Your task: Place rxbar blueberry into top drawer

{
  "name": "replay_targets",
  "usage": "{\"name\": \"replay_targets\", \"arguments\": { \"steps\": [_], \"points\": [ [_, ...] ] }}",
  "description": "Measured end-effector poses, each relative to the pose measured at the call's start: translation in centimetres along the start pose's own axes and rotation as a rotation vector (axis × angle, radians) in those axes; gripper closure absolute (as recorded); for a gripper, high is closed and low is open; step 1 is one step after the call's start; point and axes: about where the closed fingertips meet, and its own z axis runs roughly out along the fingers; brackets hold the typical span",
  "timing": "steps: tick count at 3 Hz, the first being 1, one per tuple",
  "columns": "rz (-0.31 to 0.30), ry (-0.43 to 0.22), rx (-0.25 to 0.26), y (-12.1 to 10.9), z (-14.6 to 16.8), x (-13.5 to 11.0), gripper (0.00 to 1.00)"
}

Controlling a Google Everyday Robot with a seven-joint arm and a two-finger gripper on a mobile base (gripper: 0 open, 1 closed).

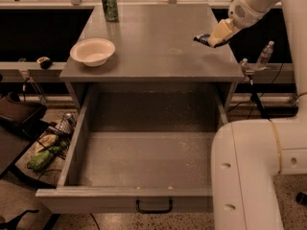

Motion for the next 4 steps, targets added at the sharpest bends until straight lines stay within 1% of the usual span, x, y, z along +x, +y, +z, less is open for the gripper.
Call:
{"name": "replay_targets", "arguments": {
  "steps": [1, 2, 3, 4],
  "points": [
    [0.004, 0.0, 0.0, 0.1, 0.2, -0.1, 1.0],
    [0.041, 0.038, -0.015, 1.3, -1.0, 0.9, 1.0],
    [0.119, 0.052, 0.015, 2.3, -3.0, 0.9, 1.0],
    [0.189, 0.095, 0.078, 3.2, -4.1, 0.8, 1.0]
  ]
}}
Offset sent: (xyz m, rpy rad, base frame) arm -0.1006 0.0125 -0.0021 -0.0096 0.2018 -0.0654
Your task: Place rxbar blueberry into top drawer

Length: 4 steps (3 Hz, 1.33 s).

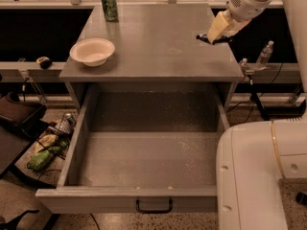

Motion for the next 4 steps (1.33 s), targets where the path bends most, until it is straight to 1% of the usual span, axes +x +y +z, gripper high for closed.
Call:
{"name": "replay_targets", "arguments": {
  "steps": [1, 2, 3, 4],
  "points": [
    [0.056, 0.048, 0.064, 0.6, -0.8, 0.4, 1.0],
    [0.081, 0.089, 0.101, 1.0, -1.7, 1.1, 1.0],
    [0.109, 0.119, 0.13, 0.7, -3.2, 2.2, 1.0],
    [0.141, 0.122, 0.111, 0.0, -4.9, 4.1, 1.0]
  ]
}}
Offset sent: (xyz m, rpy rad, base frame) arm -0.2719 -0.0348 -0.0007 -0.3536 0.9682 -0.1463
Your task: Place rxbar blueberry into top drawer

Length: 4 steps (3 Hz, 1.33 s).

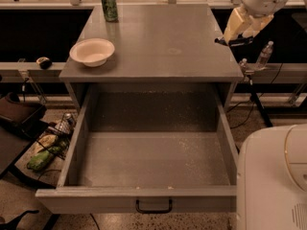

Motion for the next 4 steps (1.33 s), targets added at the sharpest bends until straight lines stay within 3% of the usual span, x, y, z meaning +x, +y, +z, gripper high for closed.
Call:
{"name": "replay_targets", "arguments": {
  "steps": [2, 3, 4],
  "points": [
    [0.044, -0.027, -0.112, -0.9, -2.4, 3.5, 1.0],
    [0.072, -0.014, -0.153, -1.2, -1.7, 5.1, 1.0],
    [0.102, -0.047, -0.231, -1.3, 1.3, 5.9, 1.0]
  ]
}}
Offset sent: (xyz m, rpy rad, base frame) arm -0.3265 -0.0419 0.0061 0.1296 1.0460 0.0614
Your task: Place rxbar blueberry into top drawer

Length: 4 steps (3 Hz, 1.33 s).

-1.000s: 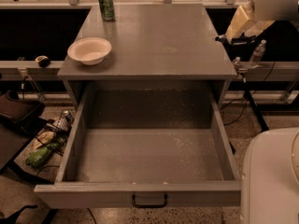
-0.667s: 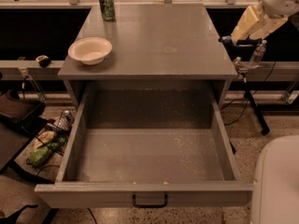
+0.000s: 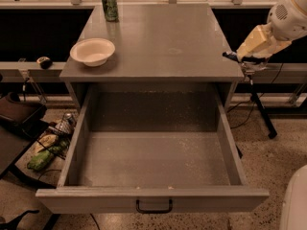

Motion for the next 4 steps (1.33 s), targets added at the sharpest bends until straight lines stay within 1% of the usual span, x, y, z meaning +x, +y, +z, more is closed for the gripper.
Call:
{"name": "replay_targets", "arguments": {
  "steps": [1, 2, 3, 4],
  "points": [
    [-0.001, 0.012, 0.004, 0.1, 2.3, -0.2, 1.0],
    [0.049, 0.079, 0.0, -1.9, 6.3, 4.3, 1.0],
    [0.141, 0.162, 0.005, -4.2, 8.3, 12.0, 1.0],
    [0.154, 0.18, -0.006, -5.0, 7.8, 19.0, 1.0]
  ]
}}
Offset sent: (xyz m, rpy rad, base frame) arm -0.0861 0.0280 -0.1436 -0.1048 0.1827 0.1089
